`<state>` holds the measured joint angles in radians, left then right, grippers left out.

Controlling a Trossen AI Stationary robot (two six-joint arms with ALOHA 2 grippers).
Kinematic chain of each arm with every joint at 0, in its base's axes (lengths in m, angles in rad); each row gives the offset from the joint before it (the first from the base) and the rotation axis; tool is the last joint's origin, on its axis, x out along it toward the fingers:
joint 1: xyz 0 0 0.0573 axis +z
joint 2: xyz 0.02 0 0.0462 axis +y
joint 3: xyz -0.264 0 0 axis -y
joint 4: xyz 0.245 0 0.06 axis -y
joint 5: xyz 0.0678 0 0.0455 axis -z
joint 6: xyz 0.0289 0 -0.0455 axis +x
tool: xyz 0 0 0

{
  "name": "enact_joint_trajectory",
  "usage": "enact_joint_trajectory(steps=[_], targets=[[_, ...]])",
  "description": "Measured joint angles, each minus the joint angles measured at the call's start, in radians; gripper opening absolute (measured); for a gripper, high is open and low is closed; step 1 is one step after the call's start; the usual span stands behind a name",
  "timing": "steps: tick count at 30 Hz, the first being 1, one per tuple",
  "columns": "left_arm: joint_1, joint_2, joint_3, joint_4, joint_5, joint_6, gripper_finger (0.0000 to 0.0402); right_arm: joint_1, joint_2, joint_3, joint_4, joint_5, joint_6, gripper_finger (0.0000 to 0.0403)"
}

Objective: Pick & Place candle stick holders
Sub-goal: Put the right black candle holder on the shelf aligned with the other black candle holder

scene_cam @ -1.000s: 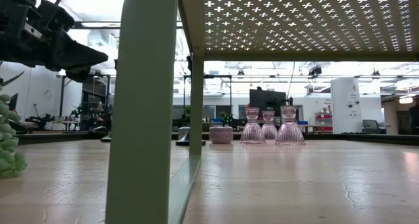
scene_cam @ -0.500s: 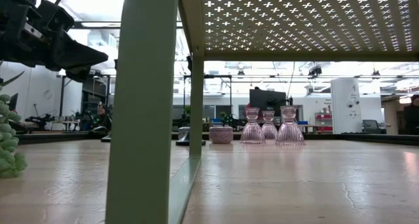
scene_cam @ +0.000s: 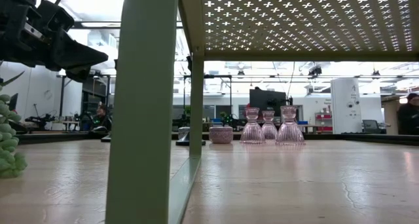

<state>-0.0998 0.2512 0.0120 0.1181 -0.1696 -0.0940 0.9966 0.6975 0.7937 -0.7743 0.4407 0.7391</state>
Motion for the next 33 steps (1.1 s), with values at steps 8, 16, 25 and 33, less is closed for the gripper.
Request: enact_joint_trajectory(steps=[8, 16, 25, 33], targets=[[0.000, 0.000, 0.000, 0.000, 0.000, 0.000, 0.0016, 0.000, 0.005, 0.000, -0.032, 0.255, 0.047, 0.0084], [0.000, 0.000, 0.000, 0.000, 0.000, 0.000, 0.0016, 0.000, 0.019, -0.010, -0.092, 0.472, 0.051, 0.0033], [0.000, 0.000, 0.000, 0.000, 0.000, 0.000, 0.0016, 0.000, 0.011, -0.012, -0.190, 0.650, 0.089, 0.0008], [0.000, 0.000, 0.000, 0.000, -0.002, 0.006, 0.0016, -0.003, 0.009, -0.012, -0.405, 0.712, 0.312, 0.0008]])
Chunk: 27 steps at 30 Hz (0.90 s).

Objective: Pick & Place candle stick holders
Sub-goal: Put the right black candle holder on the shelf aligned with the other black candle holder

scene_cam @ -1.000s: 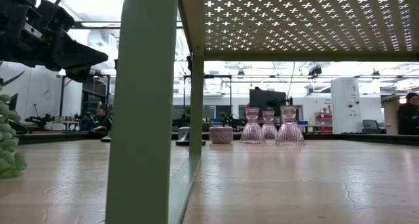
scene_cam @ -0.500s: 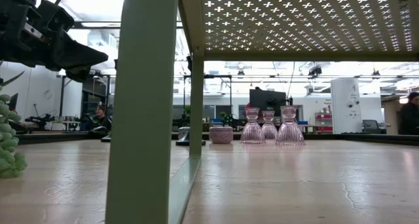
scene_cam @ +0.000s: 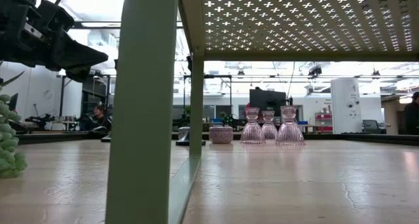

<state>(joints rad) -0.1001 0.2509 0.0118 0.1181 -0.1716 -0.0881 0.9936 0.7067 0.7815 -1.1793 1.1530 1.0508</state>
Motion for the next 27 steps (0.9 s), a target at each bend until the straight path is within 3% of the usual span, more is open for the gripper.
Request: enact_joint_trajectory(steps=[5, 11, 15, 19, 27], targets=[[0.000, 0.000, 0.000, 0.003, -0.093, 0.031, 0.0016, 0.000, 0.000, 0.000, -0.107, 0.011, 0.108, 0.0008], [0.000, 0.000, 0.000, 0.012, -0.099, 0.034, 0.0016, 0.000, 0.000, 0.000, -0.127, 0.031, 0.120, 0.0008], [0.000, 0.006, 0.000, 0.174, -0.114, -0.173, 0.0016, 0.000, 0.000, -0.003, -0.127, 0.032, 0.120, 0.0008], [0.000, 0.008, 0.000, 0.349, -0.249, -0.259, 0.0016, 0.000, 0.000, -0.007, -0.126, 0.037, 0.120, 0.0008], [0.001, 0.010, 0.000, 0.422, -0.521, -0.262, 0.0016, 0.001, 0.000, -0.014, -0.125, 0.049, 0.127, 0.0008]])
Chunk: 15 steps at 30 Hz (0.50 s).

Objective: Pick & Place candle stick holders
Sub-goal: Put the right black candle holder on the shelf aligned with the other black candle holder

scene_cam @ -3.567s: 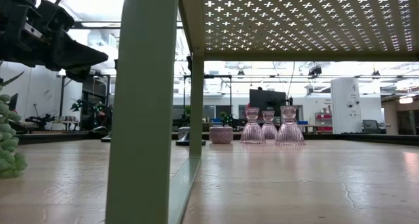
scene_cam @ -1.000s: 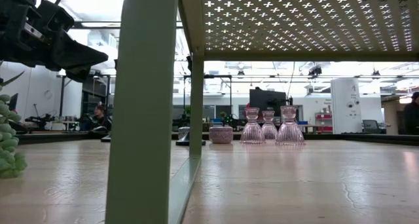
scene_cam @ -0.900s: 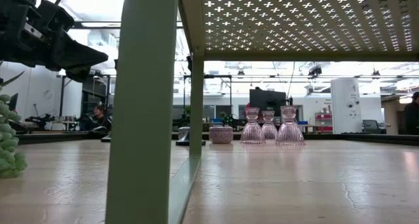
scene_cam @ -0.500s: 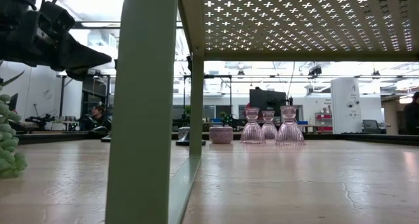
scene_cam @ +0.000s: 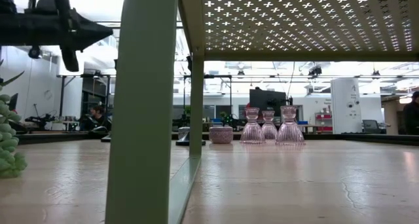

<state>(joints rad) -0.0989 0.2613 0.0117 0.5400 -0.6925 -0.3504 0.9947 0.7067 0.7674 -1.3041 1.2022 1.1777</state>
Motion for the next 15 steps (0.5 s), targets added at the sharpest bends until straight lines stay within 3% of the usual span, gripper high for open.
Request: enact_joint_trajectory(steps=[8, 15], targets=[[0.000, 0.128, 0.001, -0.006, 0.049, -0.147, 0.0020, 0.000, -0.018, -0.040, 0.000, 0.003, 0.025, 0.0008], [0.000, 0.355, 0.092, -0.010, 0.048, -0.121, 0.0070, 0.000, -0.142, -0.087, 0.000, 0.001, 0.027, 0.0008]])
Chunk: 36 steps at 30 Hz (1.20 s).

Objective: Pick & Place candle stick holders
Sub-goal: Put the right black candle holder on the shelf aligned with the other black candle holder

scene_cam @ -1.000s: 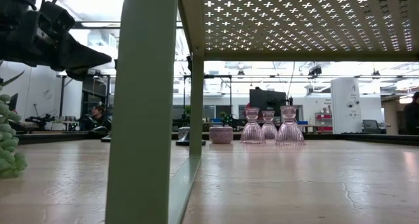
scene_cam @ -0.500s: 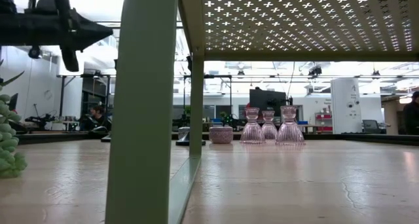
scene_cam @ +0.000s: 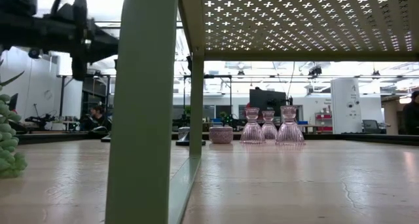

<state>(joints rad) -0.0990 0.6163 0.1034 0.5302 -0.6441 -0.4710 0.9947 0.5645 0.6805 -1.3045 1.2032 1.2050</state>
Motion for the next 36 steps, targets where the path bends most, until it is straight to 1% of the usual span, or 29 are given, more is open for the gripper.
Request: enact_joint_trajectory(steps=[3, 5, 8, 11, 17, 20, 24, 32, 36], targets=[[0.000, 0.102, 0.066, 0.002, 0.000, 0.045, 0.0102, 0.000, -0.073, -0.018, 0.012, 0.001, -0.028, 0.0008], [0.001, 0.168, 0.107, 0.002, -0.012, 0.072, 0.0121, 0.000, -0.118, -0.026, 0.064, 0.003, -0.072, 0.0008], [0.007, 0.276, 0.164, -0.011, -0.020, 0.110, 0.0148, 0.000, -0.171, -0.055, 0.177, 0.002, -0.210, 0.0008], [0.007, 0.377, 0.236, 0.012, -0.021, 0.120, 0.0175, 0.000, -0.213, -0.080, 0.256, 0.002, -0.303, 0.0008], [0.015, 0.539, 0.338, -0.012, -0.021, 0.196, 0.0217, 0.000, -0.264, -0.117, 0.308, 0.002, -0.331, 0.0008], [0.022, 0.605, 0.372, -0.052, -0.022, 0.201, 0.0226, 0.000, -0.270, -0.121, 0.328, 0.001, -0.355, 0.0008], [0.031, 0.672, 0.402, -0.042, -0.023, 0.208, 0.0227, 0.000, -0.265, -0.121, 0.327, 0.001, -0.358, 0.0008], [0.054, 0.769, 0.411, -0.020, -0.024, 0.204, 0.0227, 0.000, -0.256, -0.121, 0.328, 0.001, -0.361, 0.0008], [0.065, 0.810, 0.411, 0.024, -0.069, 0.218, 0.0227, 0.000, -0.256, -0.122, 0.328, 0.001, -0.361, 0.0008]])
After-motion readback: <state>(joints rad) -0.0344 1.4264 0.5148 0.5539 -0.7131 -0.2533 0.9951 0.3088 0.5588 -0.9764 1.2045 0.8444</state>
